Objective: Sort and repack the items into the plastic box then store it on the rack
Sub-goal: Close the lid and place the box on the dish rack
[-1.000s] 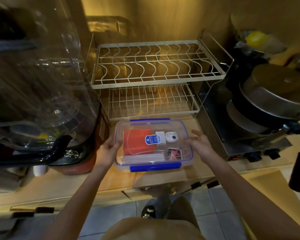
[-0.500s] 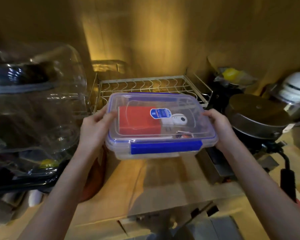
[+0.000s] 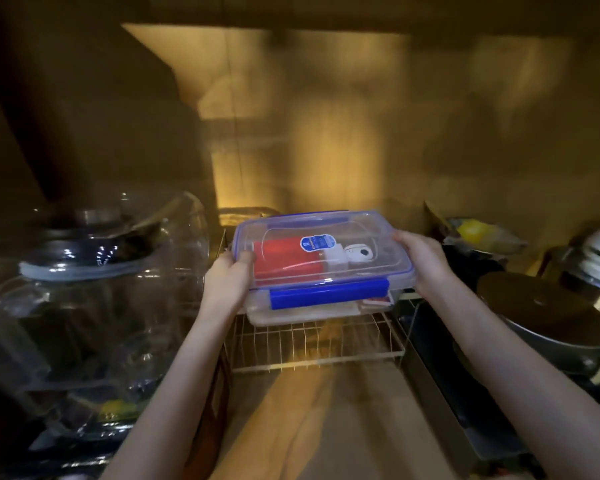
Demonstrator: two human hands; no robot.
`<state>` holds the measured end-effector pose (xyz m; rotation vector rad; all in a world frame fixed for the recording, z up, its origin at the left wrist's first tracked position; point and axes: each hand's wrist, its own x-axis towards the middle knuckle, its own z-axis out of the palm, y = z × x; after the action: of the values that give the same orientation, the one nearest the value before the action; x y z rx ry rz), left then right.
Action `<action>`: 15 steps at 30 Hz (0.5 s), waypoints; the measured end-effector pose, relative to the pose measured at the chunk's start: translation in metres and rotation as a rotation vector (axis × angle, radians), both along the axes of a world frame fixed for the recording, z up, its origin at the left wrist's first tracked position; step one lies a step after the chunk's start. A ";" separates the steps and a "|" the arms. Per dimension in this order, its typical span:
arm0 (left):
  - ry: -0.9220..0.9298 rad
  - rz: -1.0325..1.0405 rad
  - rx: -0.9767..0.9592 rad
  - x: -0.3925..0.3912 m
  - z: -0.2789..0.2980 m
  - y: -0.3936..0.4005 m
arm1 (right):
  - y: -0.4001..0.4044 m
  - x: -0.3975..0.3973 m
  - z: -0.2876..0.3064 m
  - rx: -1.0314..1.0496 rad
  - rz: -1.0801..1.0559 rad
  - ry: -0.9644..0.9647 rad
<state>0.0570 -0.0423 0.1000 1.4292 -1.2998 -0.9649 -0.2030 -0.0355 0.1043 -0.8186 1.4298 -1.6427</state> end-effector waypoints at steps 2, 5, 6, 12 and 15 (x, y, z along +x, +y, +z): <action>-0.024 0.019 -0.009 -0.003 -0.002 -0.006 | -0.010 0.001 -0.006 0.048 0.020 0.003; -0.021 0.023 -0.034 -0.006 -0.006 -0.012 | -0.021 0.002 -0.016 0.136 0.075 -0.045; -0.027 0.031 -0.043 -0.006 -0.008 -0.015 | -0.023 0.003 -0.017 0.151 0.097 -0.068; -0.109 -0.010 -0.003 -0.008 -0.014 -0.033 | -0.039 0.006 -0.018 0.110 0.225 -0.130; -0.415 -0.018 0.020 -0.011 -0.012 -0.039 | -0.048 0.003 -0.020 0.108 0.247 -0.156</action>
<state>0.0462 -0.0814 0.0883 1.6951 -1.6062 -0.7148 -0.2003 -0.0831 0.0847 -0.7554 1.2437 -1.3986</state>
